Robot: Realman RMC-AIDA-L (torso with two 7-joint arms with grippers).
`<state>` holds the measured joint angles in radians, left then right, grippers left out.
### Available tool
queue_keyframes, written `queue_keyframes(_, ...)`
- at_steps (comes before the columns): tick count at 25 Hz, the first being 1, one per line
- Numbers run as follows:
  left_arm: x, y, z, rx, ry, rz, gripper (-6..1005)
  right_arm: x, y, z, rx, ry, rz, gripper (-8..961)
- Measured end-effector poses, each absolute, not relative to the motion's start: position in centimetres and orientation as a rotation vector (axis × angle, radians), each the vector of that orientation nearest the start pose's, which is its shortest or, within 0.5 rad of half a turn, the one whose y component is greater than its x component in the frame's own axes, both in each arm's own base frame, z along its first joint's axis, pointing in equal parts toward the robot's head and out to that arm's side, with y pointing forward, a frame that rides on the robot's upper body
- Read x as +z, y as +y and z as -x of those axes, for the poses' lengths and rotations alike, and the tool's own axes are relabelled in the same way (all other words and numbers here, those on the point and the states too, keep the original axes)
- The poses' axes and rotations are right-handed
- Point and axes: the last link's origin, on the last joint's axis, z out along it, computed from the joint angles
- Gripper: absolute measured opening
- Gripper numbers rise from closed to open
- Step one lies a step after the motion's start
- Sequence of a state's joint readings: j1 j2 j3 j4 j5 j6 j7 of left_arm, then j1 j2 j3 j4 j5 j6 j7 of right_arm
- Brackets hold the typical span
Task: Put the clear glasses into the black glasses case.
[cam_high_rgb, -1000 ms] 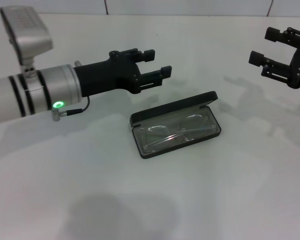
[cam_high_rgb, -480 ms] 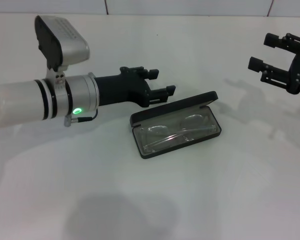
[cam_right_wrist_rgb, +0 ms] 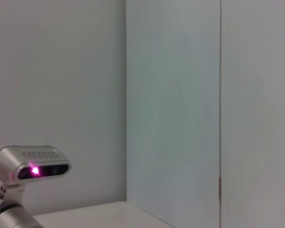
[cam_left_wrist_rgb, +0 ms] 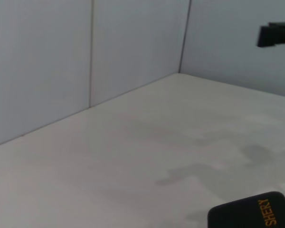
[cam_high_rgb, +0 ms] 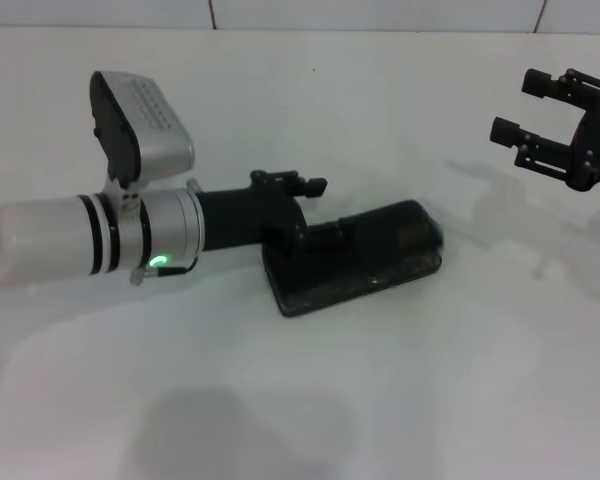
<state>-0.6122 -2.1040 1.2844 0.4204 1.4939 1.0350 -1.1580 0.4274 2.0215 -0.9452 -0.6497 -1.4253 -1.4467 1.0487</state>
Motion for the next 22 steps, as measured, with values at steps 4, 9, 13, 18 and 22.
queue_keyframes(4, -9.4, 34.8, 24.0, -0.536, -0.466, 2.68, 665, 3.3, 34.6, -25.0, 0.915, 0.211, 2.416, 680)
queue_keyframes(9, -8.6, 34.4, 23.6, -0.664, -0.452, 2.633, 666, 2.6, 34.6, -24.3, 0.915, 0.187, 2.465, 685)
queue_keyframes(13, -6.2, 32.9, 21.8, -0.971, -0.37, 2.637, 666, 1.9, 34.3, -22.8, 0.932, 0.145, 2.583, 703)
queue_keyframes(18, -2.7, 30.2, 21.6, -1.218, -0.272, 2.7, 667, 3.4, 32.7, -21.6, 1.043, 0.036, 2.745, 726)
queue_keyframes(22, -0.6, 28.0, 23.4, -1.266, -0.189, 2.666, 667, 4.0, 32.2, -21.8, 1.042, 0.018, 2.79, 769)
